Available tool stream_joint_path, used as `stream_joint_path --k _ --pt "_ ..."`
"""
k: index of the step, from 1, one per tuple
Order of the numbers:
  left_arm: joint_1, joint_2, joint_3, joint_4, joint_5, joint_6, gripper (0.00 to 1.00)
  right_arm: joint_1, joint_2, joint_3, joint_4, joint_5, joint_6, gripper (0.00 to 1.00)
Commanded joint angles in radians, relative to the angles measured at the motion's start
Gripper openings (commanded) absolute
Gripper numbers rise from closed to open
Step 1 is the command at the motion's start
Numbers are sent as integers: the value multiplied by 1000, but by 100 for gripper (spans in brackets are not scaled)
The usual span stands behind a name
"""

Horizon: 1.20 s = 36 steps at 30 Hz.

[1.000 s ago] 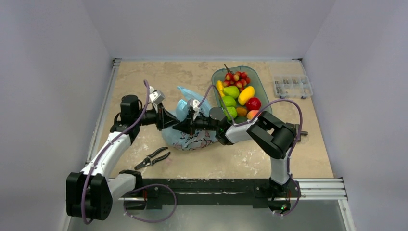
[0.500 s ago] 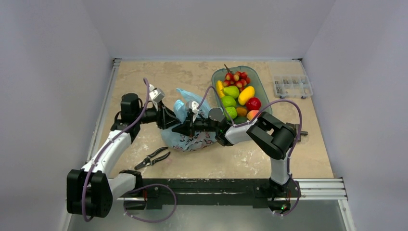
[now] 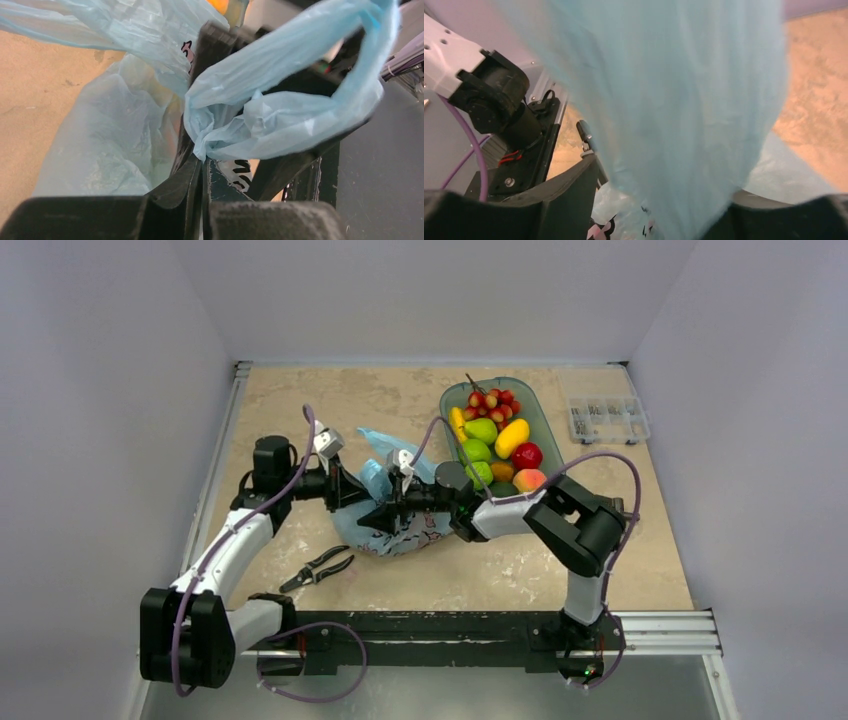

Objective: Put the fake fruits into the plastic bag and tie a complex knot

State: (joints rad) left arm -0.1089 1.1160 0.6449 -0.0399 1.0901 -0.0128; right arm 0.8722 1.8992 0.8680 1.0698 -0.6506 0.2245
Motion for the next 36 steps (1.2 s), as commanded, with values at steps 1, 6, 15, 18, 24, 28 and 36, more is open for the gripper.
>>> stream_joint_path --k 1,6,15,18,24,28,36 --pt "49 -24 49 -61 25 83 0 -52 -198 3 -123 -49 -73 62" --pt "64 -18 85 -118 49 154 0 -137 -391 30 -476 -118 -178 73" --pt "63 3 109 -100 54 144 0 -295 -488 135 -845 -22 -267 95" --pt "58 6 116 -107 47 139 0 -331 -443 164 -913 -19 -316 97" --pt "20 15 157 -185 5 193 0 -335 -366 185 -990 -44 -433 99" --pt "-5 37 204 -266 -39 256 0 -337 -315 186 -986 -64 -462 95" --pt "-133 105 322 -416 -210 334 0 -338 -280 210 -908 -201 -392 23"
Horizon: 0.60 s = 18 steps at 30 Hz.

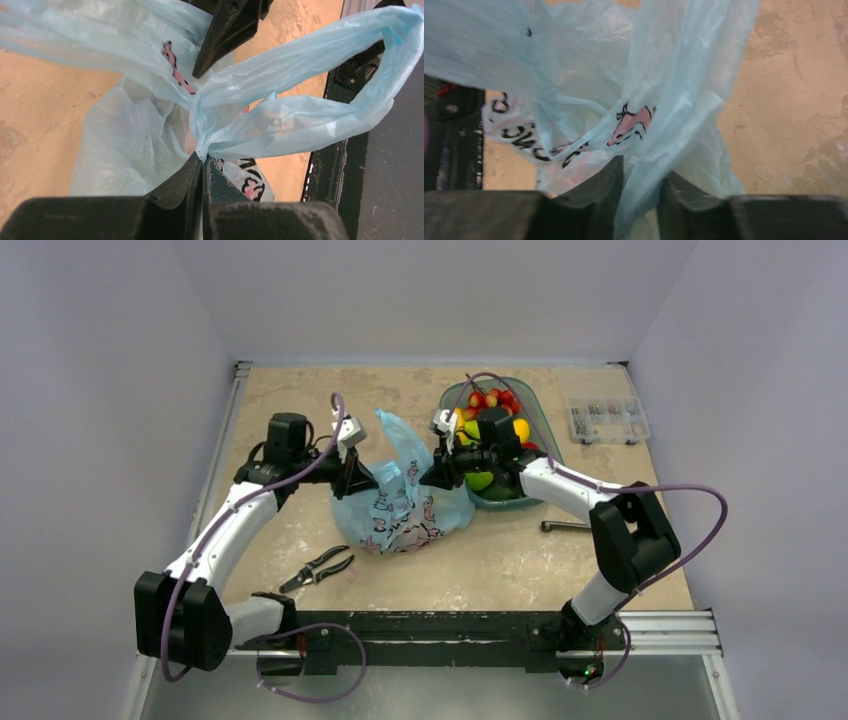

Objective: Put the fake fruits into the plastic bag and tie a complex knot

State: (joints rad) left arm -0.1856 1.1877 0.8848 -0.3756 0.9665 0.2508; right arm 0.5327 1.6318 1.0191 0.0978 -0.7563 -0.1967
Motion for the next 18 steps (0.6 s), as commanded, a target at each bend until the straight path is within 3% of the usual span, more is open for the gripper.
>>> stream_joint_path --k 1,3,8,11,13,15,18 --pt "-77 47 100 -105 -113 82 0 2 -15 59 69 -107 38 13" --pt "-119 72 131 -133 -166 90 0 3 -24 54 83 -130 64 0" --pt "-163 133 206 -162 -274 76 0 2 -60 45 54 -164 31 2" --pt "-168 150 222 -154 -288 62 0 2 -70 44 10 -185 -28 33" --pt "-171 154 228 -149 -291 54 0 3 -66 53 -29 -209 -58 41" --pt "-179 159 234 -142 -301 48 0 3 -64 62 -45 -235 -76 59" --pt "-198 164 242 -137 -337 32 0 4 -70 70 -22 -250 -55 76"
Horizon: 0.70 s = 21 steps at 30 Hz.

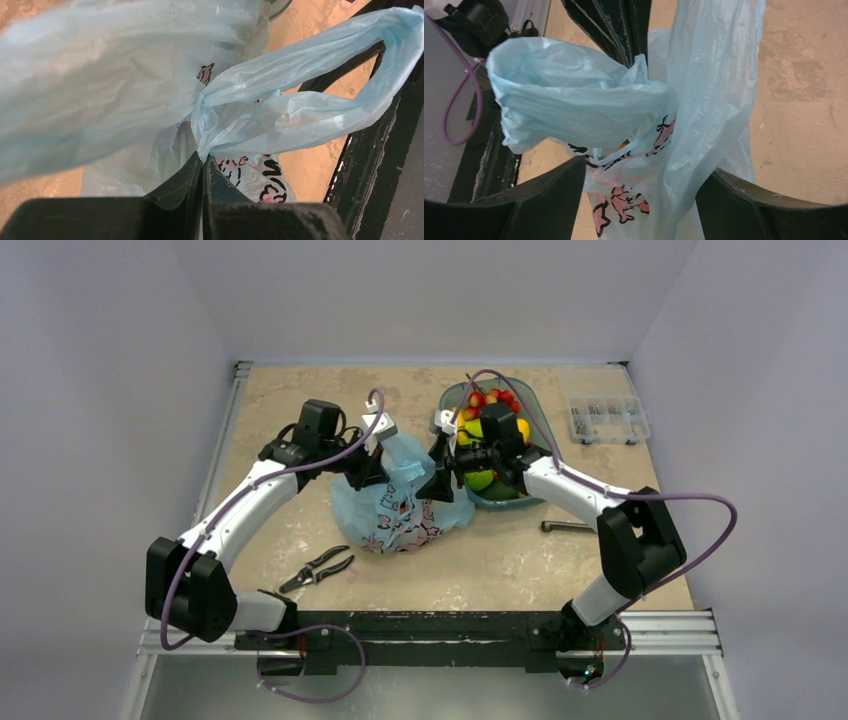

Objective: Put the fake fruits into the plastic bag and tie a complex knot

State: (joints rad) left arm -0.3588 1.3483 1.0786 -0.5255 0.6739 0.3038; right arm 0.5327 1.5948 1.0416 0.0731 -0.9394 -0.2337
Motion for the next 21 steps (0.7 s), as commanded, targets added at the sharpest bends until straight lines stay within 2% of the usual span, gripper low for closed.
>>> stream_joint_path --k 1,8,13,21 --pt "-31 4 47 21 -57 -30 0 3 -34 50 17 -68 3 80" --pt "-81 -24 11 102 -208 -110 0 9 -48 35 144 -79 211 99" --pt "-143 -45 -1 126 -309 -165 0 14 -33 13 252 -34 384 99" --pt "-178 -68 -29 135 -412 -177 0 21 -29 6 270 69 420 99"
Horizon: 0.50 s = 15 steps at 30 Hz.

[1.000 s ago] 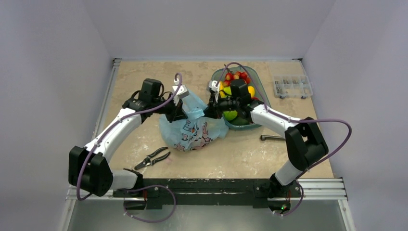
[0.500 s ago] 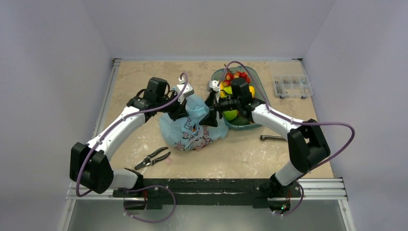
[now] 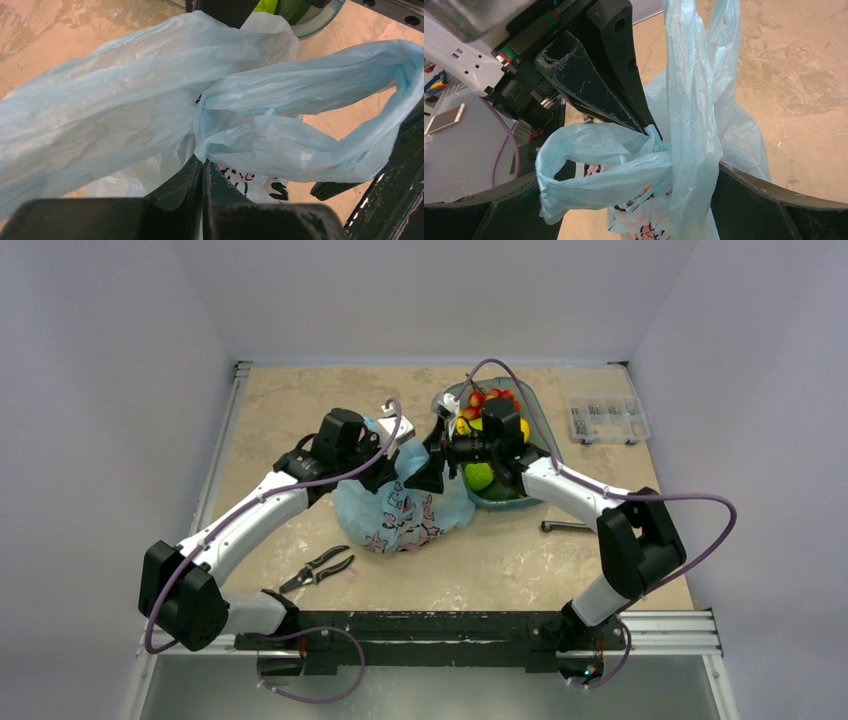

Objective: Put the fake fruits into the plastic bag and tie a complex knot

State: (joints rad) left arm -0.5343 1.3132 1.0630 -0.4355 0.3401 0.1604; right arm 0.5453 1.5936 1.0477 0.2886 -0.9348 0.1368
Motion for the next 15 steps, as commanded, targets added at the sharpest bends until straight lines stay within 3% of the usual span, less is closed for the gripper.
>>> stream_joint_path --k 1,15 --pt "-3 -32 -12 41 -103 -38 0 9 -27 1 50 79 51 99" --pt "-24 -22 6 24 -253 -109 0 50 -49 -24 161 146 132 99"
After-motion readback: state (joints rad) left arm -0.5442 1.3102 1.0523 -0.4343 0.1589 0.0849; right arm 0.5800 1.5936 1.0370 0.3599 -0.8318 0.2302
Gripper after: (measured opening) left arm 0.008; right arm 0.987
